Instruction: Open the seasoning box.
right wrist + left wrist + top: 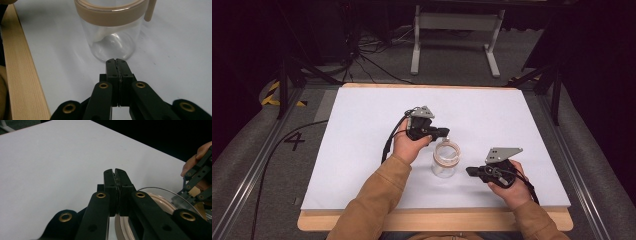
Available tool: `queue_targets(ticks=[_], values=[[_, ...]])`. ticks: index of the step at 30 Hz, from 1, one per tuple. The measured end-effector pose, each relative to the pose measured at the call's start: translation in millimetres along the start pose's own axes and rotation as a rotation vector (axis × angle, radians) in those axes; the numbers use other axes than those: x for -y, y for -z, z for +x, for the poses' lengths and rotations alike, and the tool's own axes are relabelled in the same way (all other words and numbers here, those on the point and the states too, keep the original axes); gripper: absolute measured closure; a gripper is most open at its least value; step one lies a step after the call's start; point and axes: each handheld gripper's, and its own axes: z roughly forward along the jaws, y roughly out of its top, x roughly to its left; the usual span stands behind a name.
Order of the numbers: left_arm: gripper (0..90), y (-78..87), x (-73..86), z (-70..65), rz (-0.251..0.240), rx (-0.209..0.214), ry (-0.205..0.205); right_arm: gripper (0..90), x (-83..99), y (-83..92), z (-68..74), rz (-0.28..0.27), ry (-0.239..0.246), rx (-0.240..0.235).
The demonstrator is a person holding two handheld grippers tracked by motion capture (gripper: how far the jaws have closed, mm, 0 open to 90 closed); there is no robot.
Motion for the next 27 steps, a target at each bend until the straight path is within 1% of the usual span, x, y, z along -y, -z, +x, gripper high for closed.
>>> queue_targets(ticks=[3, 8, 10, 12, 14, 16, 17, 18, 22, 23, 24, 25, 27], values=[[88.7, -0.3, 0.3, 0.3, -0.004, 0.004, 0.004, 90.0, -2.9, -0.5, 2.9, -0.021, 0.002, -0.007], [88.7, -0.2, -0.1, -0.5, 0.0, -0.001, 0.004, 90.0, -6.2, 0.5, 6.5, -0.049, 0.001, -0.015], [88.8, 0.5, -0.5, -0.5, 0.01, -0.006, -0.003, 90.0, -7.0, 0.3, 7.7, -0.059, -0.003, -0.022], [89.0, -0.3, -0.1, -0.6, 0.0, -0.002, 0.003, 90.0, -8.0, -0.3, 9.2, -0.068, -0.004, -0.026], [89.1, -0.3, -0.1, -0.3, 0.0, -0.002, 0.003, 90.0, -9.4, -0.5, 11.1, -0.079, -0.001, -0.025], [89.2, 0.1, 0.0, 0.4, 0.013, -0.007, -0.002, 90.0, -11.4, -0.7, 13.1, -0.089, 0.0, -0.027], [89.3, 0.1, 0.0, 0.4, 0.013, -0.007, -0.002, 90.0, -11.4, -0.7, 13.1, -0.089, 0.0, -0.027], [89.3, -1.1, 0.5, 0.8, 0.003, -0.009, -0.003, 90.0, -12.9, -0.9, 14.3, -0.095, 0.002, -0.028], [89.4, -1.1, 0.5, 0.6, 0.004, -0.009, 0.0, 90.0, -14.6, -1.6, 14.9, -0.104, -0.004, -0.032], [89.4, -1.3, 0.6, 0.8, 0.0, -0.008, -0.001, 90.0, -16.2, -1.2, 15.0, -0.118, -0.014, -0.041], [89.4, -0.8, 0.3, 1.2, 0.008, -0.005, -0.003, 90.0, -17.1, -0.6, 14.8, -0.13, -0.017, -0.047], [89.4, -1.3, 0.6, 1.4, 0.0, -0.004, -0.002, 90.0, -18.2, -0.2, 14.7, -0.143, -0.025, -0.057], [89.4, -1.3, 0.7, 1.6, 0.001, -0.001, 0.001, 90.0, -19.4, -0.1, 13.9, -0.167, -0.041, -0.085]])
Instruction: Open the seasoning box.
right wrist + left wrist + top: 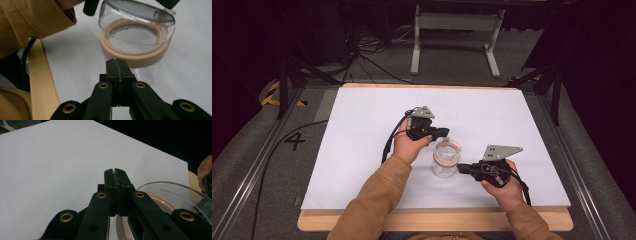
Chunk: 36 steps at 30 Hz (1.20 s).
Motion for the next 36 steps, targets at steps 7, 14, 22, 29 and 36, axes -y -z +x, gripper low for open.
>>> queue_targets(ticks=[7, 14, 22, 29, 36], values=[[89.4, 0.3, 0.0, 0.1, 0.003, 0.0, 0.001, 90.0, 1.2, -2.0, -3.9, -0.078, -0.04, -0.048], [89.4, 0.2, 0.2, 0.0, 0.001, 0.001, 0.009, 90.0, 1.9, -2.3, -7.6, -0.096, -0.066, -0.032], [89.4, 0.1, 0.6, 0.2, -0.003, 0.003, 0.018, 90.0, 1.1, -0.5, -7.7, -0.114, -0.065, -0.02], [88.0, 1.1, 0.6, -0.1, 0.001, -0.007, 0.024, 90.0, 1.5, -1.1, -8.3, -0.115, -0.065, -0.01], [86.7, 6.4, -1.0, -2.1, 0.002, -0.033, 0.017, 90.0, 0.8, -0.9, -7.7, -0.113, -0.06, -0.004]])
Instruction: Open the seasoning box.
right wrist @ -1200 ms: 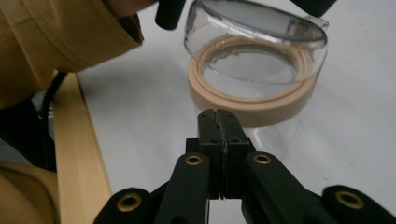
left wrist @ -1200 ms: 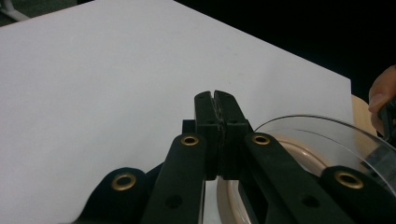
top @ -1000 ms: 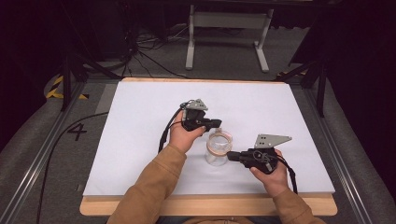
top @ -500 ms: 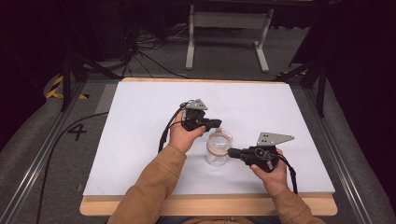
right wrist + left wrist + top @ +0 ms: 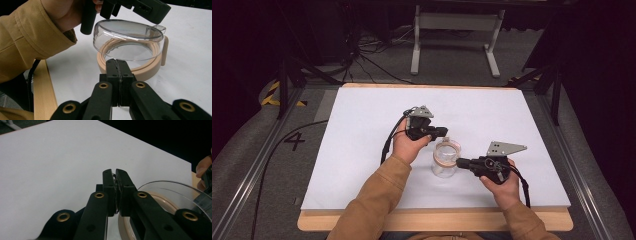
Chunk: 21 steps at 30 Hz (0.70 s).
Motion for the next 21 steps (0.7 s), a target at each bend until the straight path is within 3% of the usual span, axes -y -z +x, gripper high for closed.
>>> queue_targets(ticks=[6, 13, 19, 21], values=[[85.2, 19.0, -1.9, -4.8, 0.001, -0.032, -0.022, 90.0, -6.3, 1.2, 0.8, -0.001, 0.037, 0.015], [85.1, 47.7, 4.0, -7.4, -0.026, -0.064, -0.01, 90.0, -17.3, -1.1, -5.4, -0.006, 0.067, 0.005], [83.5, 68.7, 13.0, -6.2, -0.006, -0.066, 0.03, 90.0, -27.0, -1.8, -11.1, -0.019, 0.085, -0.008], [84.3, 80.0, 19.2, -4.0, 0.006, -0.044, 0.052, 90.0, -32.2, -2.5, -15.0, -0.027, 0.092, -0.015]])
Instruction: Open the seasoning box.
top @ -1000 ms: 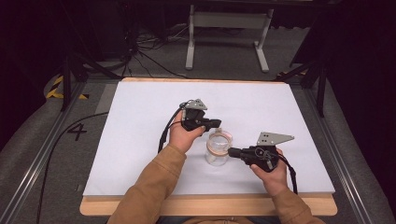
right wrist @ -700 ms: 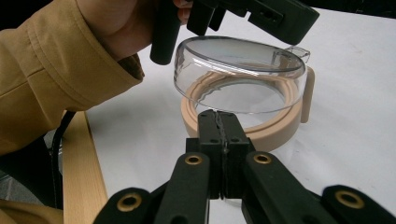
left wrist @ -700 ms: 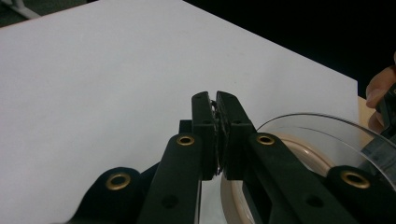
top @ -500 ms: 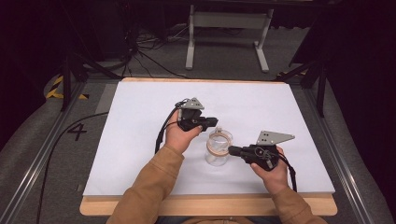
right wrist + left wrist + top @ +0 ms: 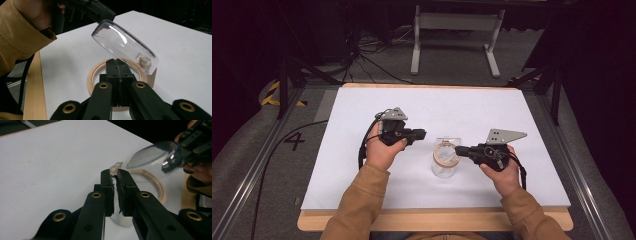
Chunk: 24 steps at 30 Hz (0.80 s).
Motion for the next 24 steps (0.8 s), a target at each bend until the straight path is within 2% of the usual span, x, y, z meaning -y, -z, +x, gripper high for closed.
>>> queue_targets(ticks=[2, 11, 19, 21, 22, 24], values=[[85.0, 6.9, 3.6, 1.2, 0.012, -0.001, 0.018, 90.0, -2.7, -1.2, -2.7, -0.003, 0.003, -0.004], [84.1, 28.9, 18.4, 4.3, 0.07, -0.05, 0.042, 90.0, -12.1, -6.2, -16.2, -0.023, 0.002, -0.018], [82.0, 34.7, 28.7, 9.3, 0.128, -0.073, 0.062, 90.0, -13.0, -13.4, -26.3, -0.018, -0.008, -0.013], [80.1, 34.1, 31.8, 11.2, 0.152, -0.058, 0.086, 90.0, -12.5, -15.5, -28.7, -0.014, -0.013, -0.007], [78.2, 33.2, 33.2, 13.0, 0.18, -0.044, 0.086, 90.0, -12.1, -16.6, -30.3, -0.015, -0.009, 0.001], [77.7, 31.3, 36.0, 15.4, 0.202, -0.034, 0.093, 90.0, -11.2, -18.1, -32.9, -0.013, -0.019, 0.02]])
